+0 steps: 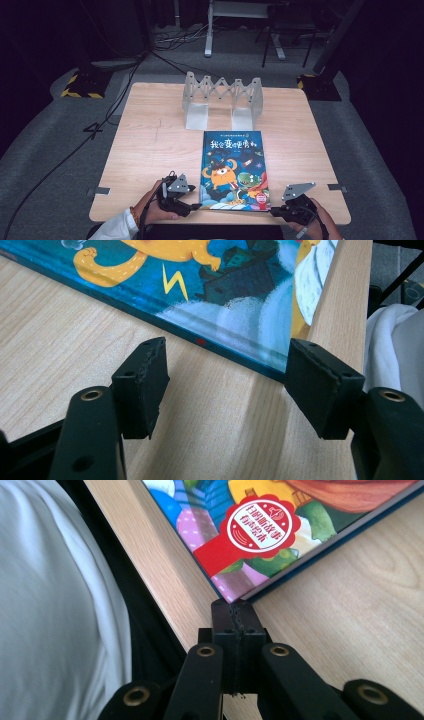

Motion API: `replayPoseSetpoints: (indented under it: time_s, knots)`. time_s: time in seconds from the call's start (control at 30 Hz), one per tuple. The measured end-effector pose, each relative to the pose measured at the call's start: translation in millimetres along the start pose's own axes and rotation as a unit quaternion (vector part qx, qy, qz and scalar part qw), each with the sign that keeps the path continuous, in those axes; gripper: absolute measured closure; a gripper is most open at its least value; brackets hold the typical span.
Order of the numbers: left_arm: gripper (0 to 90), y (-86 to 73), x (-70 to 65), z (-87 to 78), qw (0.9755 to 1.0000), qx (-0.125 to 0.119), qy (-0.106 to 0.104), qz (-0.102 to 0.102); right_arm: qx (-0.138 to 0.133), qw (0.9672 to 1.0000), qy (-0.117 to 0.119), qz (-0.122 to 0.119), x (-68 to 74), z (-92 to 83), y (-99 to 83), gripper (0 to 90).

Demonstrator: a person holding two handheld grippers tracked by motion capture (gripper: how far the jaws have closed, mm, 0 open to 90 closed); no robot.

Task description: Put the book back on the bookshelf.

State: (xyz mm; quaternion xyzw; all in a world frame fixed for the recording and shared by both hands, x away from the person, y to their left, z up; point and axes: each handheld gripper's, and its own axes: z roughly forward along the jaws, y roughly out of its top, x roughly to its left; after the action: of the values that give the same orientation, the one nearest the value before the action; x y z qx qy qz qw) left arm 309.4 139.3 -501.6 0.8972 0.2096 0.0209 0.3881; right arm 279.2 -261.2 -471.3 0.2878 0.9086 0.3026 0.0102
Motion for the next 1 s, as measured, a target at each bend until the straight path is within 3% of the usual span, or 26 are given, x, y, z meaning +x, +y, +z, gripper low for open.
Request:
replayPoseSetpoints:
  time_s: [0.27,0.47,0.63,0.77,0.87,1.0]
  knots:
    - [26.1,0.7,0.0,1.1,0.9999,0.003,0.010,0.003,-0.074,0.9969,0.001,-0.025,5.8,2.3,3.4,87.0]
    - [18.6,1.6,-1.4,2.0,0.9997,0.009,0.021,0.000,-0.102,0.9939,-0.003,-0.041,11.4,-2.3,15.0,82.7]
    - [21.1,4.9,-6.0,2.3,0.9994,-0.006,0.032,0.004,-0.112,0.9926,-0.006,-0.046,12.5,-3.3,21.9,79.8]
    - [19.9,9.0,-13.3,6.8,0.9994,-0.009,0.023,0.023,-0.119,0.9916,-0.010,-0.049,12.9,-2.0,26.5,79.6]
    - [19.6,13.8,-16.0,10.0,0.9994,-0.013,0.025,0.021,-0.123,0.9909,-0.008,-0.053,13.9,-1.7,28.7,79.3]
    - [17.4,19.6,-20.6,21.0,0.9989,-0.013,0.023,0.038,-0.126,0.9903,-0.018,-0.057,15.2,-1.5,34.5,76.5]
